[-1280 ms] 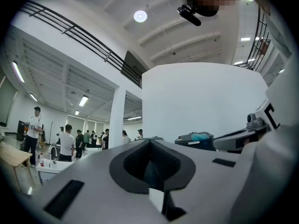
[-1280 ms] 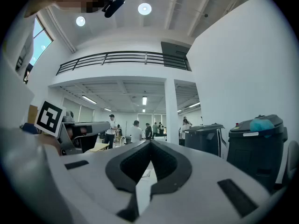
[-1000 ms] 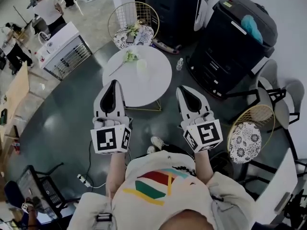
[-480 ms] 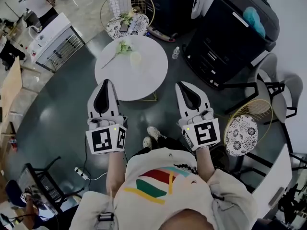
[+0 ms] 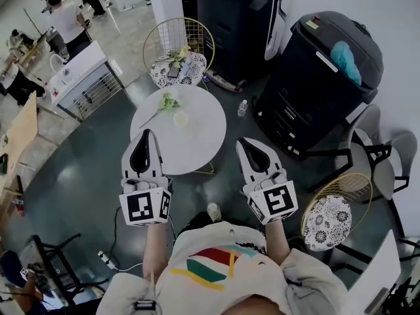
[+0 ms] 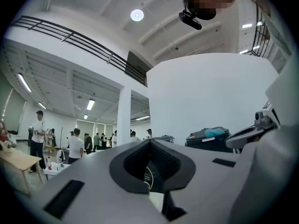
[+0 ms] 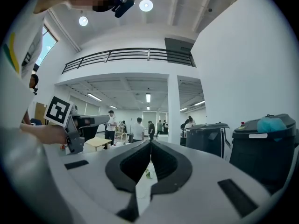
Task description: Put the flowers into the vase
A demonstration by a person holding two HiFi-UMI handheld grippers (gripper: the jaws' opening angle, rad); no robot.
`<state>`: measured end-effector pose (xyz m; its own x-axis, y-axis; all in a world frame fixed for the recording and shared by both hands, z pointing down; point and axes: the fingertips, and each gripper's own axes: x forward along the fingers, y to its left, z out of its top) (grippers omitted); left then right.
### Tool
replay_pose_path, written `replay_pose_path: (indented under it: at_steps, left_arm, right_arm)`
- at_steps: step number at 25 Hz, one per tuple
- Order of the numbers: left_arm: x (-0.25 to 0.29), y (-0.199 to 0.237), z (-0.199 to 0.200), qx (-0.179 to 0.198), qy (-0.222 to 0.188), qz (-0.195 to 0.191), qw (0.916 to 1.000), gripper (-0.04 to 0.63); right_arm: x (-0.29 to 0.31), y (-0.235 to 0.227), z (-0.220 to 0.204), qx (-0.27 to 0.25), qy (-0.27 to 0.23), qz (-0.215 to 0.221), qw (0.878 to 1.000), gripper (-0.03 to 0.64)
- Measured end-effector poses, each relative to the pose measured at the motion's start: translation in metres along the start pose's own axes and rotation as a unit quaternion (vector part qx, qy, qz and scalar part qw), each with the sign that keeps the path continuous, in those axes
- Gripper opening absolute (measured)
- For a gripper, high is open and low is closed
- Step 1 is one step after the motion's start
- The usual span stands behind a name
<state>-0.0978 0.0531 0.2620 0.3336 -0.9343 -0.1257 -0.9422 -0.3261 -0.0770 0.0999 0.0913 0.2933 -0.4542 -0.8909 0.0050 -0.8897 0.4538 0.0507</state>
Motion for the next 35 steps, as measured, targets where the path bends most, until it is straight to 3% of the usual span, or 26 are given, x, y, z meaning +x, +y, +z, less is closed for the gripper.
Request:
replay_pose_path:
  at_steps: [9,15,21,35]
  left_arm:
    - [0.022,-0.007,-0.01,0.011,0.025,0.012,0.9996,0.006]
    - [0.041,-0.03,-0.018,0.013,0.031,-0.016,0.9993,0.006]
    - [0.059,-0.026,-0.025,0.006,0.039,-0.025,0.9989,0.006]
    - [0.124,0.076,-0.043,-0.012,0.026,0.001,0.9996,0.006]
  right_arm:
    - [0.012,-0.019,-0.013,0.014,0.006,0.012,1.0,0.012]
    - [0.025,-0.037,-0.013,0.015,0.005,0.006,1.0,0.012]
    - [0.05,-0.035,-0.009,0.014,0.001,0.015,1.0,0.012]
    - [0.172,-0.022,-0.003,0.004,0.017,0.044,0.999,0.012]
